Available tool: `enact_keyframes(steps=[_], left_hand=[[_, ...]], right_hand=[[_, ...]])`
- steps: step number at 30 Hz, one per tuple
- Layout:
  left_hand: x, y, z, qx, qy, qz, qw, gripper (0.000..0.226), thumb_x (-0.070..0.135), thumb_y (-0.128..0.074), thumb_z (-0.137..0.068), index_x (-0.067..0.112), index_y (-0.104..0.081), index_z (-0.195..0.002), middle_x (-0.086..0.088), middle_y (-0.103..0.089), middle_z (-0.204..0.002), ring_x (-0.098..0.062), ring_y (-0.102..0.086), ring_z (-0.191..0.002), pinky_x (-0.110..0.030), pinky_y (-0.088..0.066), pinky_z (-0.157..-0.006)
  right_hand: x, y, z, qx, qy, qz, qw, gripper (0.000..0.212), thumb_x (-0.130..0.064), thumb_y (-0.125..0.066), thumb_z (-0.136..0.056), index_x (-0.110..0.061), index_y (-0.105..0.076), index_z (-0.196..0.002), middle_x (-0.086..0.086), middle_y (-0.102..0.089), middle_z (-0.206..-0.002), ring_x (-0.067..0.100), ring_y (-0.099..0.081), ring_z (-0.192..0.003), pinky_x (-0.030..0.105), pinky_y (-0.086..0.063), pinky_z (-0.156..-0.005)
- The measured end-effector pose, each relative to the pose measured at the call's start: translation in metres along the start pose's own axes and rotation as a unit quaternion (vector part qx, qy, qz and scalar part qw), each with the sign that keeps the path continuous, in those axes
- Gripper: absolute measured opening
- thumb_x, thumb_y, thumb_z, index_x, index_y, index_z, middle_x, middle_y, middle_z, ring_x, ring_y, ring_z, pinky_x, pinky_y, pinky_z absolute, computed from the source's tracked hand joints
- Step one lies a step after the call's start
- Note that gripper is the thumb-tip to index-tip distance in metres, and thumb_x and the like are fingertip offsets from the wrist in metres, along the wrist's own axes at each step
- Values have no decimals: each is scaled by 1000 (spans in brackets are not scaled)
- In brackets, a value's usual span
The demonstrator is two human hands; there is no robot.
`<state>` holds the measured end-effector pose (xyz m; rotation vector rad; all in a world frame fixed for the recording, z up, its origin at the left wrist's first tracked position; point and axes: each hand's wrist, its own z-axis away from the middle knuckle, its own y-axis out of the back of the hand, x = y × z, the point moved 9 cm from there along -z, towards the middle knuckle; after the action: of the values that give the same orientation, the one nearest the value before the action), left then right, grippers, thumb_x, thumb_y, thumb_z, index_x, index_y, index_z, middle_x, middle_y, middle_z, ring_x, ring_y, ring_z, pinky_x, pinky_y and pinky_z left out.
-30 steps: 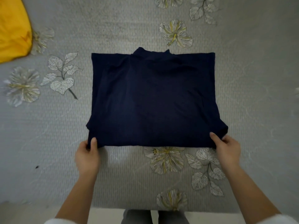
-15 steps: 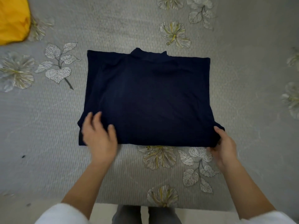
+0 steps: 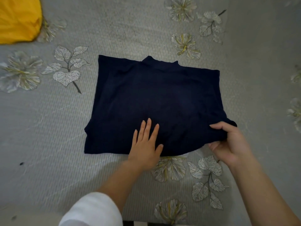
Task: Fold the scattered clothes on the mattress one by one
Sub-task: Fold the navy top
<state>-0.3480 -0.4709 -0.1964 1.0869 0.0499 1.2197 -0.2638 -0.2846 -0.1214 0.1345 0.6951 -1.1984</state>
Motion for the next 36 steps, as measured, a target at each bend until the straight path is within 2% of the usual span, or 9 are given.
enact_keyframes(steps=[2,5,11,16,21,25,28,31,36], left_hand=[[-2,27,1,-44,48,240,969,53,42,-32,-101,24,-23,-150,2,2,-160,-12,7,-146,-31,2,-116],[-24,66,16,-53,149,576,802,46,41,-40,-99,22,-44,-142,4,-42,-147,-11,-35,-136,-28,-25,-112],[-90,95,42,-12,148,740,656,45,44,-32,-99,24,-53,-133,-1,-59,-132,-16,-55,-121,-35,-41,-102],[-128,88,60,17,182,766,616,46,46,-30,-99,23,-54,-131,-6,-63,-127,-22,-61,-113,-37,-46,-94],[-137,90,64,31,158,772,615,44,45,-34,-98,21,-60,-126,-3,-69,-117,-19,-65,-109,-39,-48,-93],[-153,93,62,85,180,654,730,33,29,-60,-91,27,-59,-124,3,-69,-115,-11,-67,-101,-31,-55,-87],[-156,102,66,128,173,641,737,25,23,-52,-97,28,-60,-120,10,-69,-110,-2,-66,-95,-15,-54,-77],[-161,106,72,128,153,669,716,27,21,-49,-98,24,-61,-122,9,-69,-114,-6,-65,-103,-23,-53,-89],[-185,98,84,163,173,520,820,28,17,-53,-96,36,-57,-116,16,-66,-109,1,-62,-100,-30,-50,-97]], right_hand=[[1,-34,4,-20,12,13,1000,33,4,-46,-80,-14,-65,-99,1,-71,-100,16,-66,-89,23,-54,-69],[11,-84,7,-38,17,62,997,26,2,-46,-79,-14,-62,-91,-1,-67,-84,14,-63,-74,22,-51,-56],[71,-184,20,-124,51,293,947,20,0,-56,-72,-20,-52,-73,-4,-48,-57,14,-44,-56,23,-30,-45],[151,-231,31,-260,35,466,845,74,-8,-60,-86,-40,-30,-145,-7,-62,-100,-5,-54,-72,6,-40,-54],[168,-222,22,-240,12,525,816,51,-19,-63,-89,-24,-48,-138,-4,-67,-94,-2,-63,-73,10,-44,-63],[123,-210,-8,-116,88,522,840,22,-11,-58,-89,-19,-65,-108,2,-70,-90,1,-63,-66,15,-45,-63],[99,-216,-26,-72,123,527,838,16,-10,-55,-91,-19,-65,-99,1,-68,-89,4,-62,-69,16,-44,-64],[87,-237,-39,-72,163,558,810,16,-14,-56,-91,-22,-64,-102,-4,-66,-88,8,-62,-79,20,-46,-70],[90,-288,-55,-106,250,662,699,22,-22,-56,-92,-15,-60,-112,-4,-61,-92,9,-56,-82,21,-46,-73]])
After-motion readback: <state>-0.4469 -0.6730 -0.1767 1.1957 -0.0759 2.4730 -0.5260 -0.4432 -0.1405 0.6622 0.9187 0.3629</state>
